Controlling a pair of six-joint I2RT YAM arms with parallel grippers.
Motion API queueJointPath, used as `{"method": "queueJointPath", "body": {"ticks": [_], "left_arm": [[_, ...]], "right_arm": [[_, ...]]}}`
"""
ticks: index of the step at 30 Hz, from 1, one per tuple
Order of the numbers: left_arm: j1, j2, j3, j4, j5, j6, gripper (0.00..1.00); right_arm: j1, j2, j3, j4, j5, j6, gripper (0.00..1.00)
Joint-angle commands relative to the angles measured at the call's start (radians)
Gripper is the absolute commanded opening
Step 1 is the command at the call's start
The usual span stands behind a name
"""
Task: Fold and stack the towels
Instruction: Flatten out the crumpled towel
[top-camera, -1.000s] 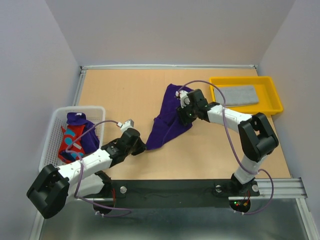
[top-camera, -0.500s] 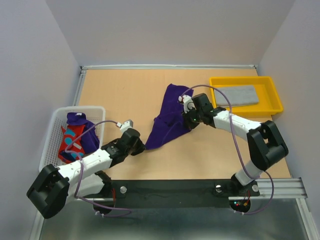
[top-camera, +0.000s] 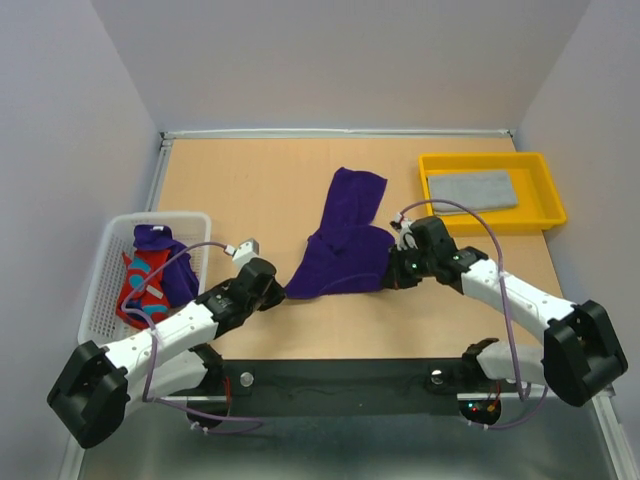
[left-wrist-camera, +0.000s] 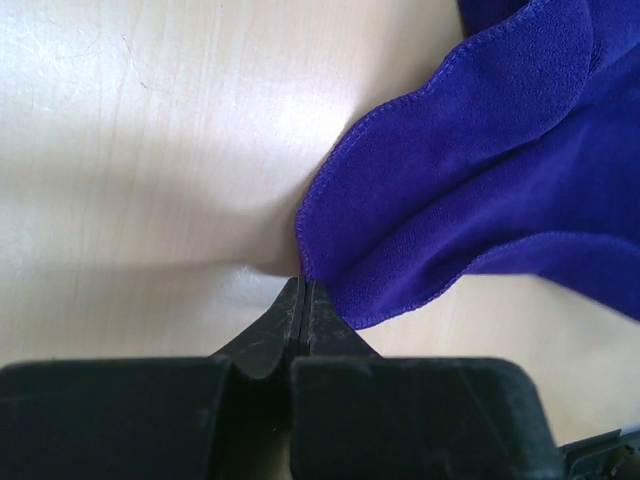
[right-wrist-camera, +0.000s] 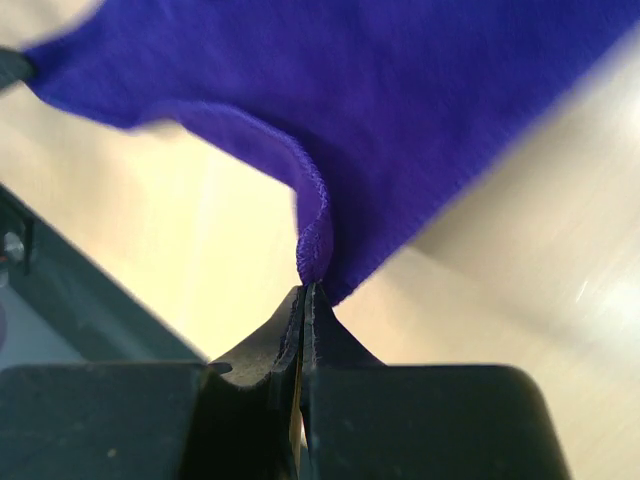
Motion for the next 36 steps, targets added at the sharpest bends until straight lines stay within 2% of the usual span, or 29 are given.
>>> {"method": "queueJointPath", "body": {"ticks": [1, 2, 3, 6, 7, 9, 11, 12, 14, 15, 17, 18, 20, 21, 24, 27, 30, 36], "left_arm": [[0.000, -0.018, 0.004, -0.019, -0.024, -0.011, 0.00], [0.000, -0.020, 0.003, -0.021, -0.021, -0.013, 0.00], [0.000, -0.026, -0.003, -0.019, -0.021, -0.021, 0.00], [0.001, -0.043, -0.026, -0.002, -0.006, -0.030, 0.00], [0.003, -0.047, -0.031, 0.004, -0.001, -0.033, 0.00], [0.003, -0.052, -0.037, 0.010, 0.002, -0.034, 0.01], [0.004, -0.052, -0.033, 0.007, 0.014, -0.024, 0.10], [0.004, -0.058, -0.025, 0.001, 0.022, -0.016, 0.19], [0.004, -0.072, -0.017, -0.012, 0.024, -0.011, 0.29], [0.004, -0.081, -0.016, -0.022, 0.025, -0.008, 0.34], [0.004, -0.119, -0.017, -0.048, 0.016, -0.011, 0.51], [0.004, -0.147, -0.014, -0.059, 0.010, -0.011, 0.66], [0.004, -0.167, -0.016, -0.084, -0.018, -0.018, 0.79], [0.004, -0.173, -0.016, -0.085, -0.024, -0.018, 0.80], [0.007, -0.163, -0.020, -0.076, -0.019, -0.011, 0.81], [0.007, -0.113, -0.031, -0.044, 0.014, -0.007, 0.81], [0.007, -0.066, -0.039, -0.004, 0.042, -0.001, 0.77], [0.009, 0.006, -0.024, 0.069, 0.053, 0.019, 0.66]], "right_arm": [[0.009, -0.113, -0.109, -0.075, 0.016, 0.311, 0.01], [0.009, -0.155, -0.141, -0.082, 0.053, 0.349, 0.01], [0.009, -0.258, -0.190, -0.102, 0.129, 0.439, 0.03], [0.008, -0.426, -0.292, -0.139, 0.229, 0.561, 0.10], [0.008, -0.522, -0.314, -0.141, 0.278, 0.613, 0.23], [0.008, -0.600, -0.349, -0.141, 0.329, 0.641, 0.39], [0.008, -0.638, -0.345, -0.134, 0.378, 0.635, 0.42], [0.009, -0.631, -0.328, -0.106, 0.379, 0.583, 0.45], [0.008, -0.574, -0.284, -0.096, 0.379, 0.519, 0.46], [0.008, -0.486, -0.259, -0.096, 0.376, 0.484, 0.47], [0.008, -0.406, -0.186, -0.091, 0.334, 0.399, 0.49], [0.008, -0.323, -0.160, -0.078, 0.330, 0.347, 0.49], [0.008, -0.214, -0.088, -0.064, 0.351, 0.301, 0.48], [0.008, -0.213, -0.065, -0.062, 0.369, 0.284, 0.48], [0.009, -0.077, -0.005, -0.041, 0.473, 0.245, 0.45], [0.009, 0.046, 0.018, 0.010, 0.540, 0.216, 0.38], [0.008, 0.128, 0.020, 0.069, 0.537, 0.183, 0.33], [0.006, 0.297, 0.086, 0.166, 0.561, 0.074, 0.30]]}}
